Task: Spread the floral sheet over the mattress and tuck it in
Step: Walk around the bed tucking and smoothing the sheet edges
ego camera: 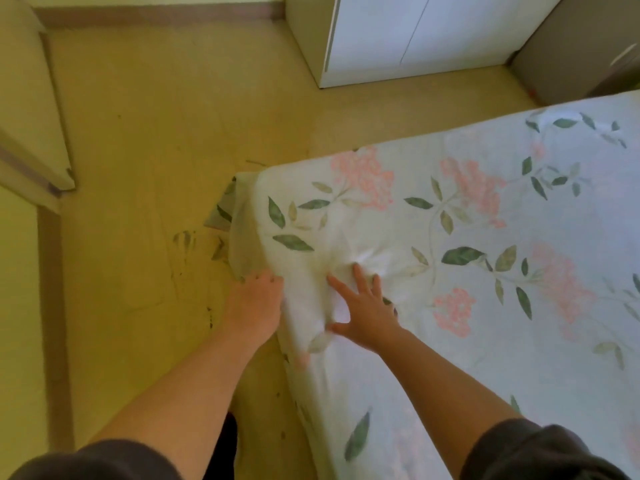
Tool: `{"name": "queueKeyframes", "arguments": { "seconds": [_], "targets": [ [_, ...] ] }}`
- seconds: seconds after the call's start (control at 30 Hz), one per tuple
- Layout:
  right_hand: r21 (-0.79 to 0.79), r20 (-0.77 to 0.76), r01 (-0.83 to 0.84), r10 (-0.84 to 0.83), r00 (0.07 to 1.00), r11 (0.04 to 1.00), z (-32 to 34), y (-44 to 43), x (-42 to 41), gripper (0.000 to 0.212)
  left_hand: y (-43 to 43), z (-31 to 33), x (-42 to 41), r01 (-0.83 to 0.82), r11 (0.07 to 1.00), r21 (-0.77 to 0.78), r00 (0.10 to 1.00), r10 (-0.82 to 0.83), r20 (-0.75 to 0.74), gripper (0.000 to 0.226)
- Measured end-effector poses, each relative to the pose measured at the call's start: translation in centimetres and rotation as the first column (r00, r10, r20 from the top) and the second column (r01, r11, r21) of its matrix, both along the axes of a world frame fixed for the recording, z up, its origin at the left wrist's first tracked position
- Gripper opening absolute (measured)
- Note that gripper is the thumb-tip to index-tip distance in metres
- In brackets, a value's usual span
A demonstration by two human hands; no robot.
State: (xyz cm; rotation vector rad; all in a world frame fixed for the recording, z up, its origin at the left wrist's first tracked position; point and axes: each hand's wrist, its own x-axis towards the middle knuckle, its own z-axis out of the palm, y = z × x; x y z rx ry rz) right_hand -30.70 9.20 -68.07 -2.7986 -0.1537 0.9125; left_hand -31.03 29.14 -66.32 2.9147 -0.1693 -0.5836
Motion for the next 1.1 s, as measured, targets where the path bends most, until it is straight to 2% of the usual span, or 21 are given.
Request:
{"name": "queueKeyframes", "arguments": {
  "seconds": [0.13,0.2,0.3,0.4,0.57,0.63,0.7,0.8,0.9,0.97,1.1],
  "targets": [
    [0.009,0.054,0.055,-0.055,0.997,0.998,-1.4,4.6,9.9,0.096,5.1,-2.2,10.6,-0.263,0.962,-0.073,0.952,0.271,0.141,0.035],
    [-0.023,0.05,0.071,-0.07,0.996,0.997,-2.4,6.9,14.1,0.103,7.8,-3.7,15.0,-0.319,0.944,-0.08,0.941,0.325,0.089,0.055],
    [-0.032,0.044,0.066,-0.065,0.997,0.997,-2.8,9.4,18.8,0.109,10.3,-5.8,19.7,-0.207,0.966,-0.156,0.978,0.2,-0.054,0.068],
    [-0.051,0.039,0.001,0.001,0.999,0.999,-2.7,11.0,22.0,0.111,11.1,-6.7,22.5,-0.114,0.967,-0.226,0.987,0.084,-0.138,0.057],
    [0.034,0.059,-0.157,0.155,0.986,0.987,-1.3,9.9,22.6,0.092,10.7,-5.6,23.6,0.047,0.994,-0.101,0.998,-0.051,-0.037,0.032],
    [0.068,0.106,-0.149,0.141,0.984,0.986,-0.8,8.5,22.4,0.082,10.6,-5.2,23.7,0.108,0.994,-0.014,0.994,-0.109,-0.012,0.027],
    [0.021,0.159,-0.059,0.055,0.986,0.998,-0.4,6.7,22.0,0.077,9.9,-4.5,23.9,0.09,0.995,0.05,0.996,-0.09,-0.008,0.024],
    [-0.062,0.151,0.166,-0.155,0.976,0.984,-0.3,5.1,21.8,0.08,8.1,-2.6,24.6,-0.05,0.996,0.072,0.996,0.045,0.071,0.031],
    [-0.037,0.111,0.358,-0.352,0.929,0.933,-0.1,4.4,21.4,0.087,5.2,-1.9,24.7,0.101,0.995,0.025,0.99,-0.103,0.092,0.051],
    [-0.025,0.12,0.444,-0.438,0.891,0.896,-0.1,3.9,21.1,0.088,2.8,-1.5,24.6,0.215,0.976,-0.04,0.976,-0.214,0.027,0.066],
    [-0.093,0.134,0.528,-0.515,0.847,0.844,-0.2,2.6,20.0,0.086,-1.0,-1.6,23.4,0.371,0.928,-0.027,0.923,-0.372,-0.101,0.088]
  ]
}}
